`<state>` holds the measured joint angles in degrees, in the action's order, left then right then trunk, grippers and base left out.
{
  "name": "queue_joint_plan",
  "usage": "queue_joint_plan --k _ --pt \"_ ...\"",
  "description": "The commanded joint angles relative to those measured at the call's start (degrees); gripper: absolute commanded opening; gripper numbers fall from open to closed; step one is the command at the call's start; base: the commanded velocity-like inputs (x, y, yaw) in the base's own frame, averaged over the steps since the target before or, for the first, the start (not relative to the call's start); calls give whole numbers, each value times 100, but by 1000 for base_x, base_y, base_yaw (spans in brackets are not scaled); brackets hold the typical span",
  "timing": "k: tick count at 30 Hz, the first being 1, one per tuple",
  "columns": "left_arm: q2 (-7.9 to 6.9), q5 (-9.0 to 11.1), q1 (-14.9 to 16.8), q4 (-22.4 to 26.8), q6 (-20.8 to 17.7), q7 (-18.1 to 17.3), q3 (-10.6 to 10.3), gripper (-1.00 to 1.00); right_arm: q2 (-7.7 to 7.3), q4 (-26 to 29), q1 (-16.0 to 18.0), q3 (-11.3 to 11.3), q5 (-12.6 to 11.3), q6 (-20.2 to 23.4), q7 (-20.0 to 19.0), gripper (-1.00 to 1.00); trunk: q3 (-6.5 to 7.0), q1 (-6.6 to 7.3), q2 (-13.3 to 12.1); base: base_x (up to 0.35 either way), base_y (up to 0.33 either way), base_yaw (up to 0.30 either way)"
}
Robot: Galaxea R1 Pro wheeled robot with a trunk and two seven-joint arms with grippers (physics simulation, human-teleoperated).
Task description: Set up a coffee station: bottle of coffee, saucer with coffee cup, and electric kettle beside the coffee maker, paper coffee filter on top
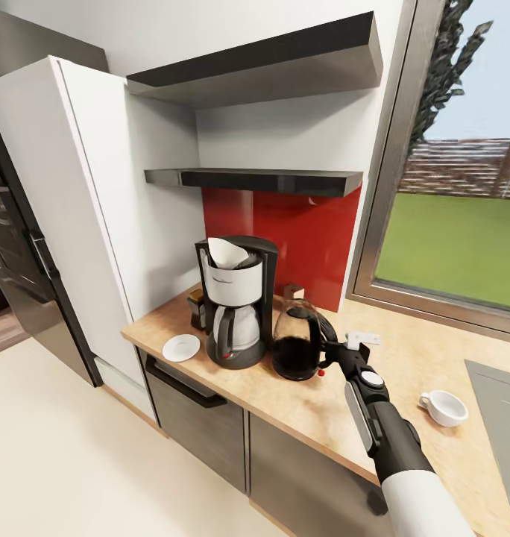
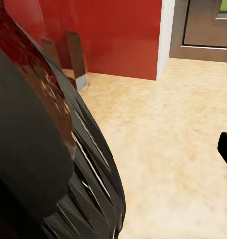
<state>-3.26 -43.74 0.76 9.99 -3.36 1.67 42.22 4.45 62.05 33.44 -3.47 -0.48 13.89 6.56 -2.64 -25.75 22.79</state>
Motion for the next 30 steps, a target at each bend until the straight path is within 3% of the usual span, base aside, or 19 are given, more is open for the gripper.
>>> queue_joint_plan --k 1,8,18,30 --pt "1 -28 4 1 -16 8 14 100 4 7 5 -5 -5 34 13 100 -13 -4 13 0 0 0" --pt "1 -25 3 2 -16 8 14 100 4 0 5 -5 -5 34 12 100 -13 -4 13 -9 0 0" --pt "3 -22 9 6 -16 8 14 100 4 -12 5 -5 -5 35 12 100 -13 -4 13 -248 0 0" --pt "1 -21 28 11 -24 13 15 100 4 -27 5 -2 -5 31 12 100 -13 -4 13 -56 2 0"
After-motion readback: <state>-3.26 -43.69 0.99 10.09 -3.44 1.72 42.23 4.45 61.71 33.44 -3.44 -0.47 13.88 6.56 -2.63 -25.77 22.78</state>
